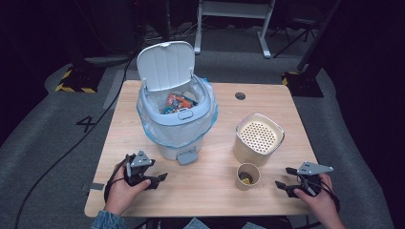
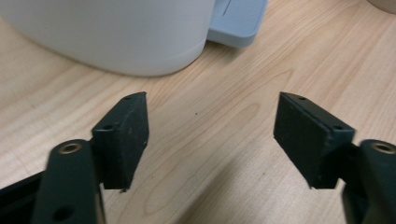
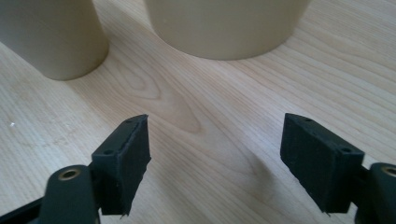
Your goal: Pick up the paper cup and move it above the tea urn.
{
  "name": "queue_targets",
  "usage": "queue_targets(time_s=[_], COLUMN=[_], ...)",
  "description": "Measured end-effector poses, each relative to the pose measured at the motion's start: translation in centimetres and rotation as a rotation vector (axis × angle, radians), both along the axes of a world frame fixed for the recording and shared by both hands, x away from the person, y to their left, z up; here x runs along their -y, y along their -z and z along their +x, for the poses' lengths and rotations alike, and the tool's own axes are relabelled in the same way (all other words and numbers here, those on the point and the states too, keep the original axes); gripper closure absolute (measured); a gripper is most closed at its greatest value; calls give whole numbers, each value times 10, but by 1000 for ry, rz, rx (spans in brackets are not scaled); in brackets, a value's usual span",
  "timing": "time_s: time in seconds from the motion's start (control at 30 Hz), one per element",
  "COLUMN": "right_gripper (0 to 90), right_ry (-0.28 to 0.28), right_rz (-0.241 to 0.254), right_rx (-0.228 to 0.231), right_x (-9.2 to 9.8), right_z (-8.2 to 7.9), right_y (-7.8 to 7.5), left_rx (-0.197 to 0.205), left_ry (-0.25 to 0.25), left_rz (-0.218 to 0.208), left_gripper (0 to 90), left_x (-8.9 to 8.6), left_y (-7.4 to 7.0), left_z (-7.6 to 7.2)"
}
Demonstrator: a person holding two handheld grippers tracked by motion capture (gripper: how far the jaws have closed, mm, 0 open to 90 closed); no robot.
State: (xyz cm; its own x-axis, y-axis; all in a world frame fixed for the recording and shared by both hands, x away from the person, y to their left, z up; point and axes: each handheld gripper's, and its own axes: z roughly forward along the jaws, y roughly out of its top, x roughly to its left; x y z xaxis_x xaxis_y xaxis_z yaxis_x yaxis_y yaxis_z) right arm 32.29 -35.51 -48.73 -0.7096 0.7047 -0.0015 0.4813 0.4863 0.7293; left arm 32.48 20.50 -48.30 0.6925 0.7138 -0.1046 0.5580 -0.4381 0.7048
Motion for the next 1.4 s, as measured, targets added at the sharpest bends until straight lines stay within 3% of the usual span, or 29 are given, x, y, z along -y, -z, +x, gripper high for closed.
queue_targets(time_s=[0.33,0.57,1.03,1.4], right_gripper=[189,176,195,228], right_ry=[-76,-135,-221,-246], right_rz=[63,77,102,141], right_rx=[6,18,42,85], right_x=[-21,-38,-75,-97], right_z=[-10,-19,-18,-11], right_y=[-5,-11,-12,-5], left_rx=[-21,42,38,39], left_ry=[-43,-35,-36,-36], left_rz=[89,83,78,78], left_gripper=[191,150,146,146], left_x=[-1,-2,-1,-1], left_y=[15,21,22,22], left_z=[4,6,5,5])
